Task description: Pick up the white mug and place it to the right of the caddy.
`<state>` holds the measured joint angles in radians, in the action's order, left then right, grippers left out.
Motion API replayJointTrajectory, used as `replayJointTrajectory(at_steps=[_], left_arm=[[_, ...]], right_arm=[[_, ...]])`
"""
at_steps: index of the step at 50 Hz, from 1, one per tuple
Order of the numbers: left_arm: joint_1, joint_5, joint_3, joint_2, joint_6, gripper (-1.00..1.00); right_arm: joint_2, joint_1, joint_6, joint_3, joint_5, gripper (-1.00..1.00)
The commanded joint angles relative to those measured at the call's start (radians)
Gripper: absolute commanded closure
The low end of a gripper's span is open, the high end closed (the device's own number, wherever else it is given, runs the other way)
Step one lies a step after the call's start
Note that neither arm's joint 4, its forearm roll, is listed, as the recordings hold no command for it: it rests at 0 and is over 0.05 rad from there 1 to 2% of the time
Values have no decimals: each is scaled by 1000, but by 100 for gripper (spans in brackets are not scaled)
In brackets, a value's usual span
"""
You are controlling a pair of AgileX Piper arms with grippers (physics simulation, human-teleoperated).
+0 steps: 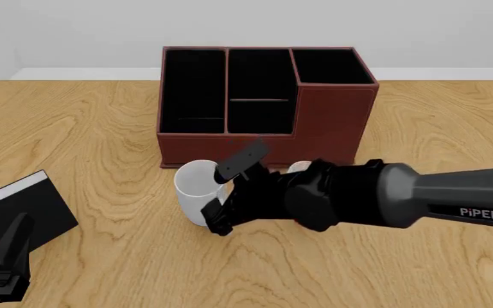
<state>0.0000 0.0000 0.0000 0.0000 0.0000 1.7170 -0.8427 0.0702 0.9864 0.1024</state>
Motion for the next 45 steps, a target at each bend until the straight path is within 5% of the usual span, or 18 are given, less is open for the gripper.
replayJointTrajectory(at_steps=[1, 45], left_arm=[[0, 0, 0, 0, 0, -100], [0, 0, 0, 0, 0, -100]], right_arm=[[29, 0, 5, -3, -14, -100], [115, -4, 22, -10, -47, -100]])
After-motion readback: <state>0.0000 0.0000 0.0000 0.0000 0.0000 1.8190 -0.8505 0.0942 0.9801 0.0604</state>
